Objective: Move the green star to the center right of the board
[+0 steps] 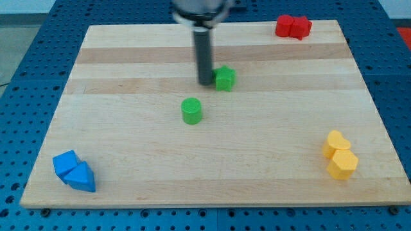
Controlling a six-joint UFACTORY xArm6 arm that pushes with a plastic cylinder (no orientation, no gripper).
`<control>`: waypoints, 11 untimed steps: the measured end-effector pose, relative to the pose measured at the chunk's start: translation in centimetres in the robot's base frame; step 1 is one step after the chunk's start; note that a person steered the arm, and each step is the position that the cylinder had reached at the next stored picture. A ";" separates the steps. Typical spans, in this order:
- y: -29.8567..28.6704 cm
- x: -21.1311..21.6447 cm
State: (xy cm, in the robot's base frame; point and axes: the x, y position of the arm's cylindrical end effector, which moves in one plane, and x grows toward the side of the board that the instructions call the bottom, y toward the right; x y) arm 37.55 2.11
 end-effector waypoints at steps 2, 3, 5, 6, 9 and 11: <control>9.9 -0.2; 5.3 0.4; 7.3 5.2; 9.5 4.4; 4.5 3.3; 15.0 1.0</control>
